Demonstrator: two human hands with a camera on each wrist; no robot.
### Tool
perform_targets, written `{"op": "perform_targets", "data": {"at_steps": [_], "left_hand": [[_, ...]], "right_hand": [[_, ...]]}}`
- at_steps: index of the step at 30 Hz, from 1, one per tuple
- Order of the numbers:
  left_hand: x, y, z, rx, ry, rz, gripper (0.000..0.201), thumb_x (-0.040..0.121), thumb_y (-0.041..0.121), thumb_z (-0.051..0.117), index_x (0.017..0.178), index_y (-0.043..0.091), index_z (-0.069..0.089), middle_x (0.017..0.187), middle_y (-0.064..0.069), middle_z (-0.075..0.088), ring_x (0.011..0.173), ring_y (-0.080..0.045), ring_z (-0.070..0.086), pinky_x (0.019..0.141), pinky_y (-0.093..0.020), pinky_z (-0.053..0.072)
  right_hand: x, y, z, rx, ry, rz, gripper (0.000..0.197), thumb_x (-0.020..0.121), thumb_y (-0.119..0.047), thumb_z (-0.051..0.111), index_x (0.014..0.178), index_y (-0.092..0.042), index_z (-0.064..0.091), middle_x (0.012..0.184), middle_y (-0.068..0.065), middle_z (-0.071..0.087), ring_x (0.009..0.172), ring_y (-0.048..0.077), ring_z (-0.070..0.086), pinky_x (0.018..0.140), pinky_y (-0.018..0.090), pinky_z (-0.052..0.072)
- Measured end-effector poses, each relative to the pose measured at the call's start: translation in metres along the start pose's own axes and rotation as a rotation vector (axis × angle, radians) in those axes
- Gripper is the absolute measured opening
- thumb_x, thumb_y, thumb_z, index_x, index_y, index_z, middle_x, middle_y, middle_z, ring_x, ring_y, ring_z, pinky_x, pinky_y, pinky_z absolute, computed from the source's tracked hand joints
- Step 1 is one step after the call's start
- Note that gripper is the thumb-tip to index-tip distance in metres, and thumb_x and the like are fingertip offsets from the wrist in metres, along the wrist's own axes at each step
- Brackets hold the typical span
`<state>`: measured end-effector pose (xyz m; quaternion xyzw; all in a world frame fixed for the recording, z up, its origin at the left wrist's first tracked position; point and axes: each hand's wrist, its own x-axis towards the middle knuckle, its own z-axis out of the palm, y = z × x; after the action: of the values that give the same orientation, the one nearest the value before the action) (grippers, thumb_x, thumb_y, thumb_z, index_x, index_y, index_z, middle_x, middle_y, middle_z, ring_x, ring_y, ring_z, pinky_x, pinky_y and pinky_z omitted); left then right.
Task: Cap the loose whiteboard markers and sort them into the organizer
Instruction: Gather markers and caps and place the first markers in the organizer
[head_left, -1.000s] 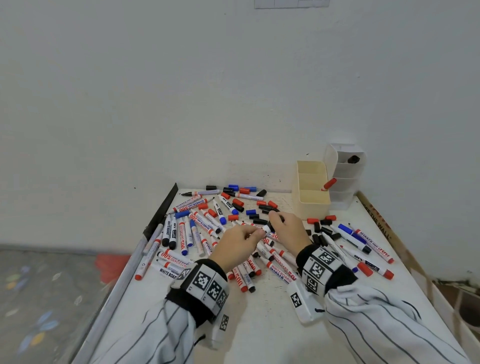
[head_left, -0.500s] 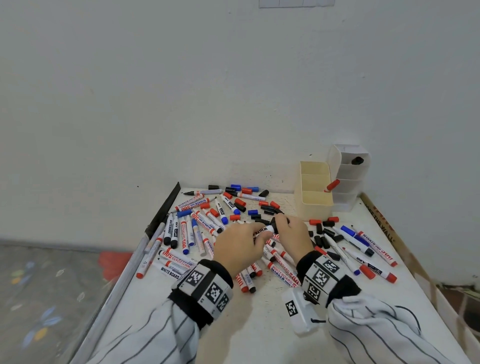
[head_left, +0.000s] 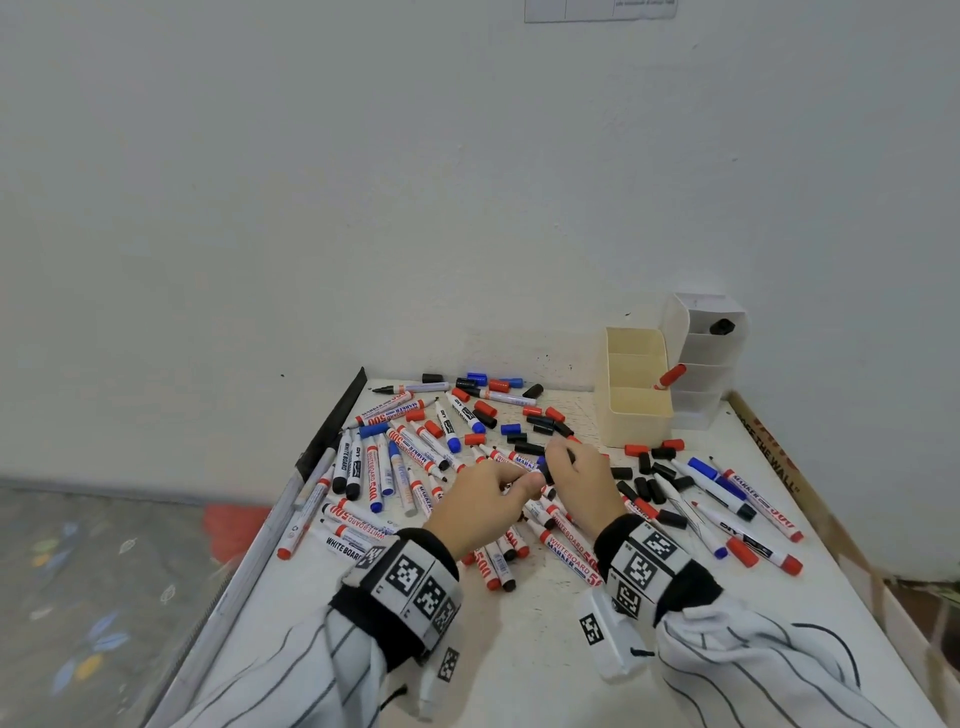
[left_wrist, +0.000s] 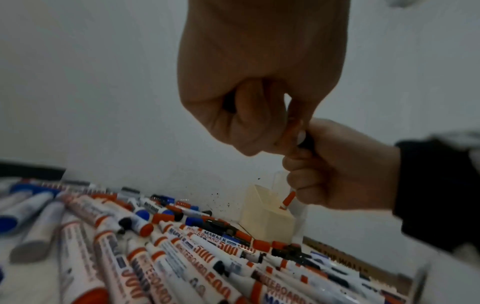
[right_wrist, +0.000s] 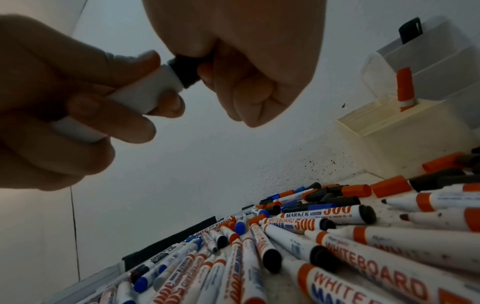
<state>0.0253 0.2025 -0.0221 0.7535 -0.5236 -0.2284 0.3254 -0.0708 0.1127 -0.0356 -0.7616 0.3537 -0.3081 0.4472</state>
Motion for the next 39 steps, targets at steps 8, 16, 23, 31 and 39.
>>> {"op": "perform_targets", "data": {"at_steps": [8,16,23,31,39], "left_hand": [[0.003,-0.015,0.004,0.435,0.16,0.132,0.043,0.095,0.051,0.035,0.124,0.027,0.056,0.092,0.003,0.069,0.082,-0.011,0.063,0.075,-0.03,0.055],[0.017,-0.034,0.004,0.121,0.019,0.009,0.052,0.093,0.049,0.042,0.136,0.02,0.046,0.136,0.001,0.053,0.122,-0.013,0.05,0.102,-0.03,0.04],[0.03,-0.063,-0.004,-0.031,0.056,-0.229,0.054,0.093,0.054,0.035,0.116,0.009,0.055,0.084,0.006,0.056,0.073,-0.007,0.052,0.071,-0.022,0.045],[0.043,-0.097,0.006,0.346,-0.017,-0.587,0.034,0.09,0.037,0.054,0.111,0.011,0.051,0.095,-0.002,0.055,0.078,-0.013,0.052,0.064,-0.018,0.042],[0.057,-0.104,0.01,0.306,0.045,-0.627,0.033,0.093,0.033,0.05,0.117,0.011,0.045,0.105,-0.004,0.058,0.091,-0.016,0.06,0.077,-0.023,0.051]], "right_hand": [[0.002,0.002,0.007,-0.004,-0.013,0.072,0.041,0.094,-0.013,0.037,0.054,-0.015,0.035,0.052,-0.002,0.03,0.048,0.009,0.028,0.045,0.017,0.024],[0.015,0.006,0.01,-0.133,-0.099,-0.032,0.041,0.098,-0.026,0.036,0.059,-0.015,0.043,0.054,-0.003,0.036,0.049,0.009,0.033,0.049,0.019,0.028],[0.041,0.006,-0.01,-0.195,-0.023,-0.03,0.024,0.095,-0.033,0.045,0.085,-0.014,0.054,0.069,-0.005,0.052,0.059,0.005,0.046,0.055,0.015,0.034],[0.065,0.009,-0.059,-0.226,0.268,-0.159,0.018,0.09,-0.013,0.056,0.107,-0.008,0.058,0.097,0.003,0.059,0.073,0.006,0.049,0.065,0.011,0.038],[0.076,0.007,-0.146,-0.188,0.634,-0.23,0.023,0.089,-0.004,0.055,0.112,-0.003,0.055,0.103,0.01,0.059,0.08,0.016,0.059,0.074,0.005,0.044]]}}
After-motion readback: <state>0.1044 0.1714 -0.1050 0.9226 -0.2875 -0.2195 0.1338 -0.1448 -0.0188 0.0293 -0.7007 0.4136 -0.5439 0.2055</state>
